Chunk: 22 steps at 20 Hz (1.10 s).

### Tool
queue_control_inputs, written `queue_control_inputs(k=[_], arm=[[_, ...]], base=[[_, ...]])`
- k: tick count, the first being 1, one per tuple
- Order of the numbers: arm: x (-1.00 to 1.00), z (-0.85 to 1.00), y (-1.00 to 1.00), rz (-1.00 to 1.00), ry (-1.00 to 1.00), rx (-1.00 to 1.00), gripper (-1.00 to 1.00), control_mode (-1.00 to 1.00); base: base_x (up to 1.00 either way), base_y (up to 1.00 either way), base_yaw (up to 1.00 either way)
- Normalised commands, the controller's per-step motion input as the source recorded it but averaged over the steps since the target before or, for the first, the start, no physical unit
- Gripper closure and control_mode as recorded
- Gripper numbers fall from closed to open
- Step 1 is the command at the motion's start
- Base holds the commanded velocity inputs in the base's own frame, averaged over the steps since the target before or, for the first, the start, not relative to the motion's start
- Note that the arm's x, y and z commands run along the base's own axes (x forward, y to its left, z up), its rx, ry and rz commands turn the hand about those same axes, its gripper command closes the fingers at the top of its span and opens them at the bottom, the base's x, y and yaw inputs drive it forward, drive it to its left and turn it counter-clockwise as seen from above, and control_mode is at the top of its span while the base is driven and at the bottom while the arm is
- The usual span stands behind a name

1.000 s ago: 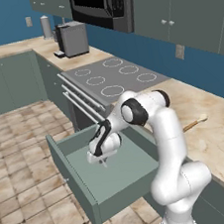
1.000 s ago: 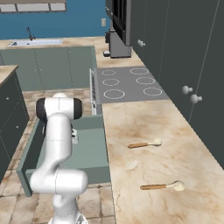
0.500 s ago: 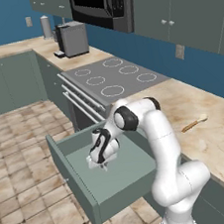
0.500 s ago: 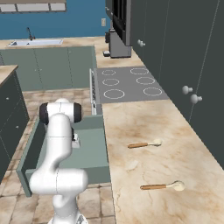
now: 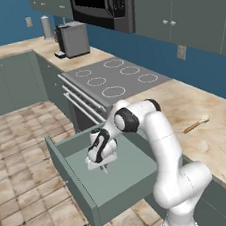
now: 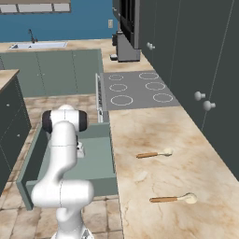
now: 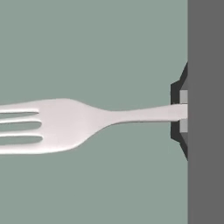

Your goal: Organize the utensils by type. Pick up the wooden spoons from the counter and place them in the open cabinet. Then pick up the metallic utensils from the counter and place them in the open drawer.

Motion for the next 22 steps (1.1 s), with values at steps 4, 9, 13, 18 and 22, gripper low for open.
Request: queue_control_inputs(k=[4, 9, 13, 18, 22], arm=[[0.00, 0.00, -0.10, 0.00, 0.03, 0.00, -1.00, -1.00], [-0.10, 0.31, -0.12, 0.00, -0.01, 0.00, -1.00, -1.00], [-0.20, 0.79, -0.05, -0.02, -0.05, 0.00, -1.00, -1.00], [-0.23, 1.00, -0.19, -0.10, 0.00, 0.00, -1.00, -1.00], [-0.44, 1.00, -0.33, -0.12, 0.00, 0.00, -1.00, -1.00]], base=[[0.00, 0.00, 0.00], [0.00, 0.00, 0.00], [0.00, 0.00, 0.00], [0.00, 0.00, 0.00], [0.00, 0.00, 0.00]])
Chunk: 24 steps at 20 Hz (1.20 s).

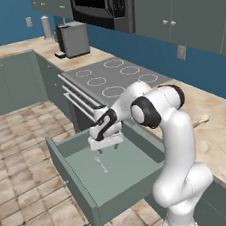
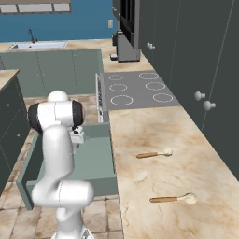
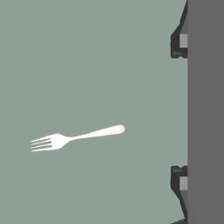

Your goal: Organize the utensils by type. Pick up the wooden spoons from the counter and place them in the open cabinet. Then pick up the metallic utensils from the counter and place them in the open drawer.

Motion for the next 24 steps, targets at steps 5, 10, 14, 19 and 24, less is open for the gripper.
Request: queue_control_inputs(k=[5, 10, 14, 19, 24], arm=[[-0.65, 1.00, -0.33, -0.11, -0.01, 0.00, -1.00, -1.00], [-0.73, 1.00, -0.24, -0.09, -0.07, 0.00, -1.00, -1.00], [-0.88, 1.00, -0.24, -0.10, -0.04, 0.00, -1.00, -1.00], [-0.92, 1.00, -0.38, -0.12, 0.00, 0.01, -1.00, -1.00], [-0.87, 1.00, -0.51, -0.12, 0.00, 0.03, -1.00, -1.00]], base=[[0.00, 0.00, 0.00], [0.00, 0.00, 0.00], [0.00, 0.00, 0.00], [0.00, 0.00, 0.00], [0.00, 0.00, 0.00]])
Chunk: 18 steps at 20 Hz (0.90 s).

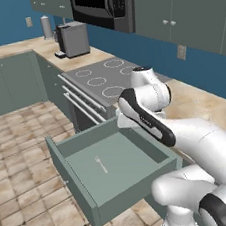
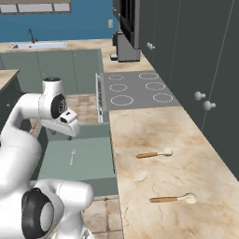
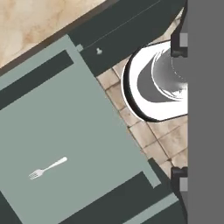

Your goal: Organize the utensils by type. Pick up the wooden spoons from the counter and place them in the open cabinet. Then pick up the metallic utensils from the counter and place them in the open drawer.

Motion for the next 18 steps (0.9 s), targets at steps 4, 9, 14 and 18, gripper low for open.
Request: queue_control_inputs(k=[4, 9, 14, 18], arm=[[-0.91, 1.00, -0.44, -0.10, 0.00, 0.01, -1.00, -1.00], [-0.69, 0.47, -0.10, -0.01, -0.06, -0.02, -1.00, -1.00], [-0.06, -0.04, 0.00, 0.00, -0.02, -0.02, -1.00, -1.00], [-0.29, -0.01, -0.02, 0.00, 0.00, 0.00, -1.00, -1.00]], base=[[0.00, 0.00, 0.00], [0.00, 0.00, 0.00], [0.00, 0.00, 0.00], [0.00, 0.00, 0.00]])
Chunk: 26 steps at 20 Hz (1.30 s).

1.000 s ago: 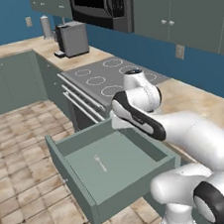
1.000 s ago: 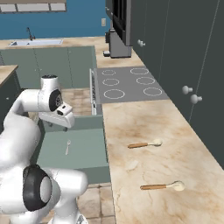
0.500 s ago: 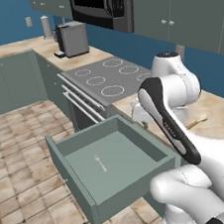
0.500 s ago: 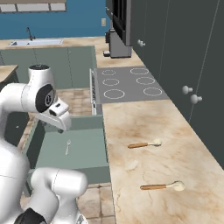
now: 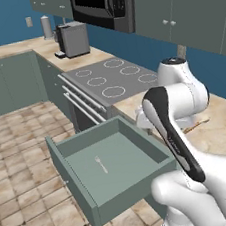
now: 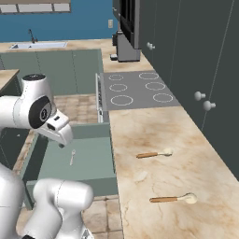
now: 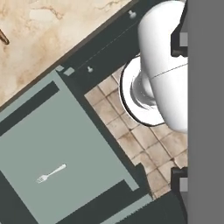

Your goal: Organize the utensils by type. Pick up the wooden spoons from the counter and place them in the open cabinet. Then pick up the metallic utensils from the counter and place them in the open drawer.

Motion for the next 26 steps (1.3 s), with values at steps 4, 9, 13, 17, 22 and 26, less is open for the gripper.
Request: queue_control_inputs(k=[4, 9, 13, 17, 22, 26], arm=[[-0.39, 0.00, -0.21, -0.14, 0.00, 0.00, -1.00, -1.00], [-0.20, 0.00, -0.40, -0.32, 0.00, 0.00, -1.00, -1.00], [-0.03, 0.00, -0.39, -0.25, 0.00, 0.00, -1.00, -1.00], [0.00, -0.04, -0.08, -0.08, -0.02, -0.03, -1.00, -1.00], [-0.03, 0.07, 0.00, -0.02, 0.00, -0.01, -1.00, -1.00], [-0.14, 0.07, 0.00, 0.00, 0.00, 0.00, -1.00, -1.00]], base=[[0.00, 0.00, 0.00], [0.00, 0.00, 0.00], [0.00, 0.00, 0.00], [0.00, 0.00, 0.00], [0.00, 0.00, 0.00], [0.00, 0.00, 0.00]])
